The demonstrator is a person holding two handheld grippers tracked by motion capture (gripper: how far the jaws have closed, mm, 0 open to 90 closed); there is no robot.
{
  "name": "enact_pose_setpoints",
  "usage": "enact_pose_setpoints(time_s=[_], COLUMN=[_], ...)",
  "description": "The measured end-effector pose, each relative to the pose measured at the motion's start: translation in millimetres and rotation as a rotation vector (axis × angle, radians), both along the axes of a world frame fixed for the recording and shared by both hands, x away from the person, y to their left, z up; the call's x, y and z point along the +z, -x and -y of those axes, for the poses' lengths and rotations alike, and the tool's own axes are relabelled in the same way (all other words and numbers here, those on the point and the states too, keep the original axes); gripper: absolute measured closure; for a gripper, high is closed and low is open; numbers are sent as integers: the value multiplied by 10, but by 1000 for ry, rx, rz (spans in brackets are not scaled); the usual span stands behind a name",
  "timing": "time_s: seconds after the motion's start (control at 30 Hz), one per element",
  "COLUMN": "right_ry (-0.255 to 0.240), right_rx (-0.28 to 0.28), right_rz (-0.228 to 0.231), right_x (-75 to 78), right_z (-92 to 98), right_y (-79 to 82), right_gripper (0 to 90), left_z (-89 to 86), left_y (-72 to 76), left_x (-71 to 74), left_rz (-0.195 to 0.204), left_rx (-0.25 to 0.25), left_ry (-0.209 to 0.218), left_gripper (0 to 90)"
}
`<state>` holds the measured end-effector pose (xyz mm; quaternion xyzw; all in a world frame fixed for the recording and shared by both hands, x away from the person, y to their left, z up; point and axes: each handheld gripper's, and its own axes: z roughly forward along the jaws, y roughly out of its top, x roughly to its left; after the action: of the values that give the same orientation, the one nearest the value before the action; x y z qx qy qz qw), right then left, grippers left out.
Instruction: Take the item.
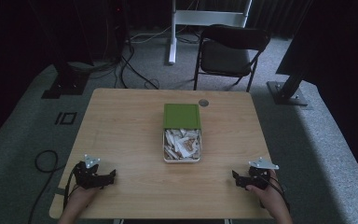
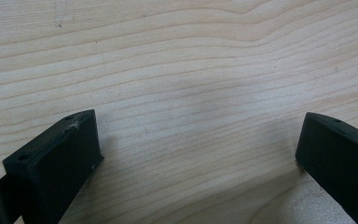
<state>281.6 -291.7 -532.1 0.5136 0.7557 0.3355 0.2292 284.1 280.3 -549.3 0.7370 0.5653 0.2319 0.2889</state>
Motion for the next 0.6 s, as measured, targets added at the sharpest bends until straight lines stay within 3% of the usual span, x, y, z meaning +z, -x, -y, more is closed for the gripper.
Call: enact_pose_setpoints(time_s=[0.6], right_ry=[-2], right_rx=[52], right_rz=[63], right_x=[405], right_z=[-325], right_y=[-184], right_gripper=[159], left_z=[0], left_y=[0], left_x=[0], left_rz=[0], left_rx=[0], left_ry=[0], left_gripper=[6])
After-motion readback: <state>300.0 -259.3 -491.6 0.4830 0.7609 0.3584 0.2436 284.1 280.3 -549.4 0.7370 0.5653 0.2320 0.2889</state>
